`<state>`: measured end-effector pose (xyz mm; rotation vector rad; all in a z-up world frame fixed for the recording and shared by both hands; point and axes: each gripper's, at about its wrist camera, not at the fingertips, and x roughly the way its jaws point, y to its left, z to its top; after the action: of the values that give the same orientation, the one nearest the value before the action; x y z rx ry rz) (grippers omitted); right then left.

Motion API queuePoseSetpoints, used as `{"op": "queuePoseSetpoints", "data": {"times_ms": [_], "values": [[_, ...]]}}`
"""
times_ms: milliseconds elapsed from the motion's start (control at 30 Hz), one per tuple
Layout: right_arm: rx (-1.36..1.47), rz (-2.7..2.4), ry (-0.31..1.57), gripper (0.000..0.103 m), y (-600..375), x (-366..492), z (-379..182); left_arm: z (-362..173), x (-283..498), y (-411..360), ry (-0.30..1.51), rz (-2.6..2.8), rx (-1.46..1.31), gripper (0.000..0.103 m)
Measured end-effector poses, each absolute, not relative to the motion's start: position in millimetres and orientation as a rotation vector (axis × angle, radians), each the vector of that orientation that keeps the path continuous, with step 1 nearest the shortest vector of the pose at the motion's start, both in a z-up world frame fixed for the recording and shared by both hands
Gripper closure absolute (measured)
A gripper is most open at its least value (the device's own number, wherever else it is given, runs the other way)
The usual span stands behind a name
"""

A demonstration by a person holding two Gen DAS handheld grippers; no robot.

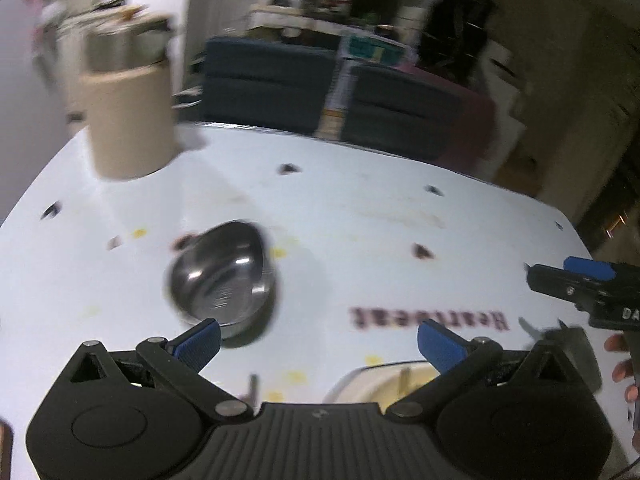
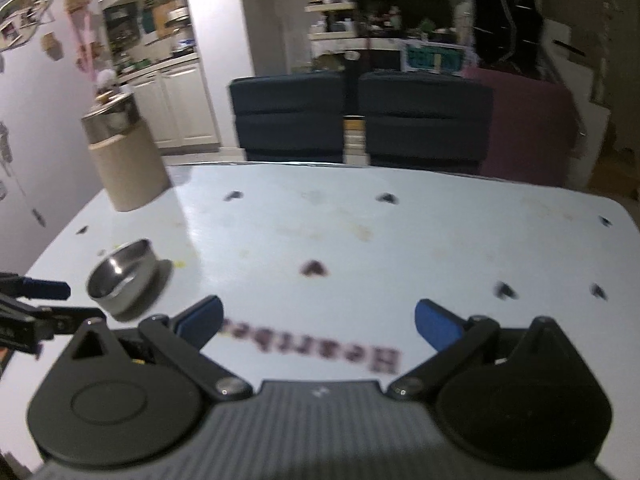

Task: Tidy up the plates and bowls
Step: 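Move both grippers to the small round steel bowl near the jug, then close both grippers on the round steel bowl rim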

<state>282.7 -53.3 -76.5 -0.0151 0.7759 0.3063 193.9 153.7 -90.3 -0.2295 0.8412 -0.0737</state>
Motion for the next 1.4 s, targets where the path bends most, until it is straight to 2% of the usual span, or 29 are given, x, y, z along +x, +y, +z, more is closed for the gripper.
{"op": "queuePoseSetpoints", "data": {"times_ms": [367, 567, 600, 733, 867, 967, 1067, 1133, 1333, 1400], "values": [[-0.117, 0.484, 0.76, 0.0, 48, 332, -82, -109, 195, 233, 0.853, 0.132, -0.473, 0.002], [-0.225, 0.577, 0.771, 0.0, 109, 358, -90, -122, 198, 248, 0.863, 0.132, -0.633, 0.015], [-0.24, 0.594, 0.783, 0.003, 118, 363, -92, -124, 199, 248, 0.868, 0.126, -0.646, 0.017], [-0.329, 0.652, 0.819, 0.026, 156, 379, -103, -132, 202, 252, 0.88, 0.135, -0.689, 0.018], [-0.441, 0.683, 0.849, 0.031, 190, 388, -120, -139, 208, 258, 0.887, 0.159, -0.696, 0.019], [-0.461, 0.664, 0.88, 0.041, 203, 396, -132, -143, 213, 261, 0.895, 0.171, -0.669, 0.024], [-0.461, 0.622, 0.896, 0.055, 205, 399, -142, -149, 219, 262, 0.911, 0.178, -0.622, 0.025], [-0.43, 0.601, 0.906, 0.068, 195, 398, -144, -152, 222, 262, 0.923, 0.183, -0.594, 0.026], [-0.358, 0.586, 0.944, 0.077, 166, 397, -143, -150, 228, 263, 0.896, 0.188, -0.528, 0.025], [-0.349, 0.588, 0.949, 0.082, 159, 391, -141, -150, 230, 261, 0.887, 0.175, -0.511, 0.028]]}}
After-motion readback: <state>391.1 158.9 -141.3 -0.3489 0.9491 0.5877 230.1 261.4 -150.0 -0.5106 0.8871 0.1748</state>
